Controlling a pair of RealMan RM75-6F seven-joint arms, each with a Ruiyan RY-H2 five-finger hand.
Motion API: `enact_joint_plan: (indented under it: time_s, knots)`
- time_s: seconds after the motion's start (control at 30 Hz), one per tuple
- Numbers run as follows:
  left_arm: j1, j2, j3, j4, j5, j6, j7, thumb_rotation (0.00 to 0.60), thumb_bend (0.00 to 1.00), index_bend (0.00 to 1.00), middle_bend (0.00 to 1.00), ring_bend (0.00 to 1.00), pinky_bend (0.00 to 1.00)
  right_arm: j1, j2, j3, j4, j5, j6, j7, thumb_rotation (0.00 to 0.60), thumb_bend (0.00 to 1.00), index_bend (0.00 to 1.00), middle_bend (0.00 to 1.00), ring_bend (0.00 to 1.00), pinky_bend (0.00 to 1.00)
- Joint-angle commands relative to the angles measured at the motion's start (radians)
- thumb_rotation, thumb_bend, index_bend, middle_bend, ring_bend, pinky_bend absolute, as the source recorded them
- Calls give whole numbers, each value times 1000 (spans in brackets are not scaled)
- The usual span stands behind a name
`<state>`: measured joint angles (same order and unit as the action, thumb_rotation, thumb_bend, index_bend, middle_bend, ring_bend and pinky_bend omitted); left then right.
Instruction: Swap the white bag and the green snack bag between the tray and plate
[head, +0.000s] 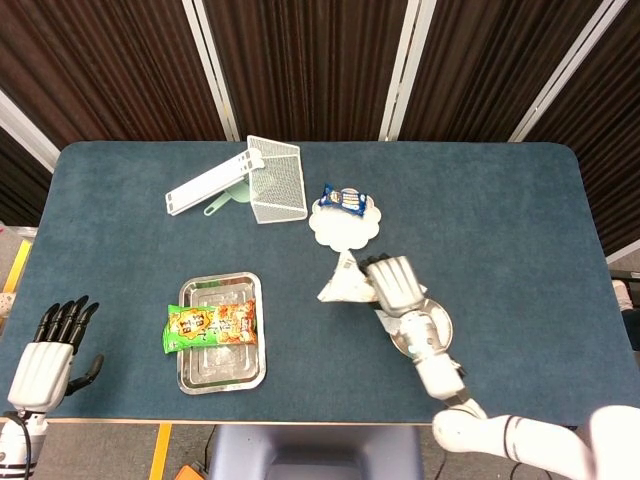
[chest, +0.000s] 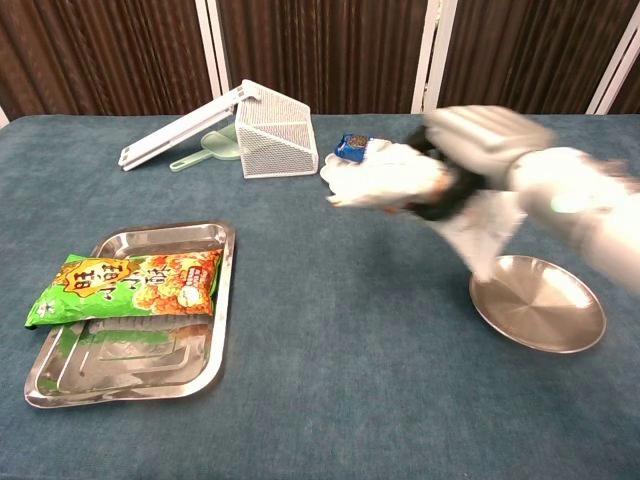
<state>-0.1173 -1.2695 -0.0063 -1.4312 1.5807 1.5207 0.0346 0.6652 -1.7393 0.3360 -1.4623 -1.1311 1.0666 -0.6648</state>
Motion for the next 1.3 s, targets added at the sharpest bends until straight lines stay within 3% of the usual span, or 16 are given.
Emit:
enact_joint_plan:
  time_s: [0.03, 0.1, 0.2, 0.27, 0.33, 0.43, 0.53, 0.63, 0.73, 0.8, 0.87, 0.93, 1.0, 1.1, 1.3]
  knots:
    - [0, 3, -2, 2, -8, -8, -4, 600, 385, 0, 0, 0, 0, 169, -191, 75, 221, 55, -35, -61, 600, 440, 622, 606, 518, 743]
    - [-1, 5, -2, 2, -14, -15, -9, 600, 385, 0, 0, 0, 0, 205, -235, 81, 301, 60, -53, -39, 600, 440, 600, 589, 494, 711]
    - [-2, 9, -4, 2, -20, -20, -15, 600, 385, 0, 0, 0, 0, 234, -268, 81, 373, 80, -81, -22, 600, 440, 441, 489, 400, 615]
    - [-2, 13, -6, 0, -22, -21, -23, 600, 385, 0, 0, 0, 0, 235, -265, 76, 380, 110, -112, -15, 600, 439, 217, 345, 260, 475]
    - [-2, 15, -6, 1, -20, -21, -28, 600, 385, 0, 0, 0, 0, 226, -240, 72, 351, 144, -136, -20, 600, 392, 16, 155, 73, 264]
    - [-6, 15, -3, 4, -18, -30, -33, 600, 385, 0, 0, 0, 0, 197, -173, 61, 261, 163, -151, 7, 600, 260, 0, 18, 0, 94]
    - [-10, 17, 6, 0, -11, -43, -32, 600, 384, 0, 0, 0, 0, 140, -57, 28, 91, 187, -160, 23, 600, 175, 0, 0, 0, 17]
    - [-21, 15, 18, -11, 6, -62, -52, 600, 384, 0, 0, 0, 5, 23, 113, -66, -140, 129, -90, 47, 600, 158, 0, 0, 0, 0]
    - [-53, 13, 30, -25, 42, -100, -72, 600, 384, 0, 0, 0, 6, -145, 262, -203, -286, -81, 64, 206, 600, 157, 0, 0, 0, 0]
    - [-92, 15, 45, -43, 85, -143, -88, 600, 385, 0, 0, 0, 7, -266, 341, -308, -289, -268, 219, 352, 600, 157, 0, 0, 0, 0]
    - [-138, 12, 56, -65, 120, -197, -121, 600, 386, 0, 0, 0, 17, -375, 377, -405, -211, -398, 370, 448, 600, 157, 0, 0, 0, 0]
    - [-178, -1, 55, -72, 133, -247, -136, 600, 383, 0, 0, 0, 27, -442, 392, -457, -144, -443, 448, 516, 600, 157, 0, 0, 0, 0]
    - [-219, -30, 41, -63, 130, -298, -118, 600, 372, 0, 0, 0, 28, -464, 429, -481, -136, -479, 473, 576, 600, 157, 0, 0, 0, 0]
    - [-264, -71, 9, -58, 83, -368, -92, 600, 363, 0, 0, 0, 28, -470, 464, -470, -127, -540, 529, 648, 600, 157, 0, 0, 0, 0]
    - [-326, -134, -18, -66, 10, -473, -54, 600, 365, 0, 0, 0, 49, -469, 499, -464, -131, -527, 480, 698, 600, 157, 0, 0, 0, 0]
